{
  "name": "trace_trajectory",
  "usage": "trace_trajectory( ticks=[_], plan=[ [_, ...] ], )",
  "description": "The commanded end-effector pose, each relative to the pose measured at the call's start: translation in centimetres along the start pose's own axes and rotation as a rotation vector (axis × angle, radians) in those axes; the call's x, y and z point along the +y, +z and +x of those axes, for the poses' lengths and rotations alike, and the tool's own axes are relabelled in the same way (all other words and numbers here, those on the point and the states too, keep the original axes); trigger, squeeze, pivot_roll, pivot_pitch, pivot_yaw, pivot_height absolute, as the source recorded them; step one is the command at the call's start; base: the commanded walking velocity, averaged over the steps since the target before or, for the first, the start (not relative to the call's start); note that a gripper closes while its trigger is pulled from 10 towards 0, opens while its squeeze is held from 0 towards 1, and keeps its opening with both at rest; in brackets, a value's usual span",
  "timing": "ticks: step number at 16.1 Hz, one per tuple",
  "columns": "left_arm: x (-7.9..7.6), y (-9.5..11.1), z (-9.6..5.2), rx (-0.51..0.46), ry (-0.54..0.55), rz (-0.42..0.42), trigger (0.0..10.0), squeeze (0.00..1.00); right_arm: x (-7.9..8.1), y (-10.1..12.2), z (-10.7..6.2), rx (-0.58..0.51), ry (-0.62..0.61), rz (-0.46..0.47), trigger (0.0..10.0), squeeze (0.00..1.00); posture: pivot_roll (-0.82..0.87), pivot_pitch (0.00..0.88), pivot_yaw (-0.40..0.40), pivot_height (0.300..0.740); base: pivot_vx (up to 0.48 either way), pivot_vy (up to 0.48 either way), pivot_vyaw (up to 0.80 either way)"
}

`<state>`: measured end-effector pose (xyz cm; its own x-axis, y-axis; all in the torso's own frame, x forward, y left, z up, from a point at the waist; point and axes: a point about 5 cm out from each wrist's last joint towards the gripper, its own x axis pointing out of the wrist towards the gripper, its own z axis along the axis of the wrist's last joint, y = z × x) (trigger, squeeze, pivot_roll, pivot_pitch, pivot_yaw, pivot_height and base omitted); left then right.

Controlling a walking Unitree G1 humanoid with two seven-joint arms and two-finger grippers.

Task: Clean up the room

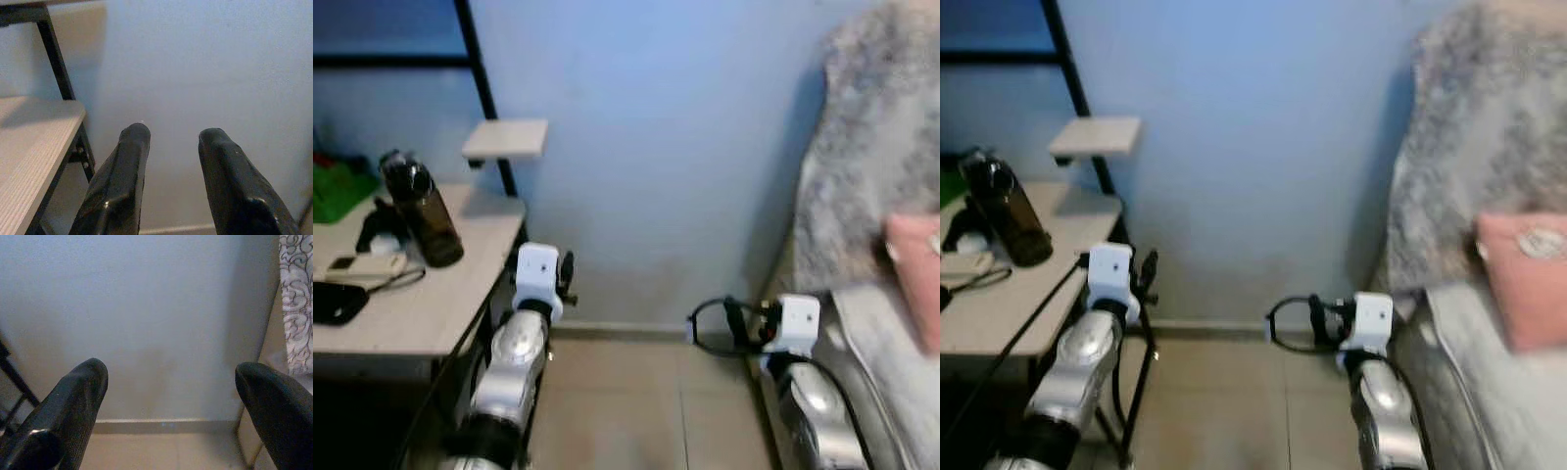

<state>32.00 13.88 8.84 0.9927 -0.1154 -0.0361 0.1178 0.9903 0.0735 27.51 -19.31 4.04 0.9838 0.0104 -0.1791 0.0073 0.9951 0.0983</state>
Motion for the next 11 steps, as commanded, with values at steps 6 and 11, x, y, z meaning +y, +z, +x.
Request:
trace_trajectory(
  ticks=[6,11],
  plan=[
    [-2.2,-0.6,-4.2,0.016,-0.164,-0.023,10.0,0.00,-2.9,-1.6,-7.0,0.010,-0.082,-0.103,10.0,0.00,0.13,0.000,0.009,0.740,0.320,0.000,0.00],
    [-1.9,-0.4,-4.4,-0.020,-0.152,-0.095,10.0,0.00,-3.3,-1.9,-7.4,0.034,-0.097,-0.133,10.0,0.00,0.12,0.000,0.006,0.740,0.000,0.000,0.00]
  ],
)
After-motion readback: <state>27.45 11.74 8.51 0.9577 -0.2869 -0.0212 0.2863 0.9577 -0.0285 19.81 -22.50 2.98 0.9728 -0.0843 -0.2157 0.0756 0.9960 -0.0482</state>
